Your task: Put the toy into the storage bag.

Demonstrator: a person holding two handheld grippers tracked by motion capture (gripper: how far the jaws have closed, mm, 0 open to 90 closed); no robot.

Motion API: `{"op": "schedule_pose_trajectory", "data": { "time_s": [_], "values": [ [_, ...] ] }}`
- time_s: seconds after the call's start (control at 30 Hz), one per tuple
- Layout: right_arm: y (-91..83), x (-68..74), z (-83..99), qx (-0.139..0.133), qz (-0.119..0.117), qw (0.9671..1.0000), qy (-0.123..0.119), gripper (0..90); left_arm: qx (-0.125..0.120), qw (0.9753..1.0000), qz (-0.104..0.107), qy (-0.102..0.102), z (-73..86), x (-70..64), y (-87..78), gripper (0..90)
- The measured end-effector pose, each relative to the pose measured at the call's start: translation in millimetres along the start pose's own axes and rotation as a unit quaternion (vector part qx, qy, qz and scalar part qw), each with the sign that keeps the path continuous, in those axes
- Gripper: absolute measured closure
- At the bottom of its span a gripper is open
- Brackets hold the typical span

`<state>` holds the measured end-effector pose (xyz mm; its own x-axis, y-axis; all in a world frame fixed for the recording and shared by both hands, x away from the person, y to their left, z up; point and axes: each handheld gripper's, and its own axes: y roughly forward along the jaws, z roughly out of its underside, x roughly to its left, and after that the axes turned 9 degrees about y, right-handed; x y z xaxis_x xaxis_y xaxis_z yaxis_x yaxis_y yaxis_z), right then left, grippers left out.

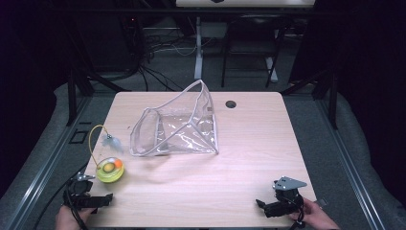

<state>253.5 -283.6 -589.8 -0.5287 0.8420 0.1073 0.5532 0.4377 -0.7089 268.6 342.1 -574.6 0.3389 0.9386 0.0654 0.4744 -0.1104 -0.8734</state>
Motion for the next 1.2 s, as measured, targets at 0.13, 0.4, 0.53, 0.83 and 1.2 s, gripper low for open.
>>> {"op": "schedule_pose_trajectory", "data": {
  "time_s": [0.13, 0.4, 0.53, 0.83, 1.2],
  "values": [
    [0.0, 0.0, 0.0, 0.0, 0.0, 1.0, 0.0, 0.0, 0.002, 1.0, 0.0, 0.0, -0.7, 0.2, 0.1, 0.0],
    [0.0, 0.0, -0.1, 0.0, 0.0, 1.0, 0.0, 0.0, 0.007, 0.9999, 0.004, 0.007, -0.9, 1.4, -0.3, 0.0],
    [0.1, -0.1, -0.2, 0.001, -0.001, 1.0, 0.0, 0.0, 0.023, 0.9996, 0.01, 0.012, -1.5, 3.2, -1.9, 0.0],
    [0.4, -0.2, -0.6, 0.001, -0.002, 1.0, -0.001, 0.0, 0.001, 0.9996, 0.027, -0.001, -3.0, 7.2, -11.0, 0.1],
    [0.5, -0.1, -0.7, 0.001, -0.001, 1.0, -0.001, 0.0, -0.036, 0.9987, 0.035, 0.005, -13.0, 8.9, -27.7, 0.1]
  ]
}}
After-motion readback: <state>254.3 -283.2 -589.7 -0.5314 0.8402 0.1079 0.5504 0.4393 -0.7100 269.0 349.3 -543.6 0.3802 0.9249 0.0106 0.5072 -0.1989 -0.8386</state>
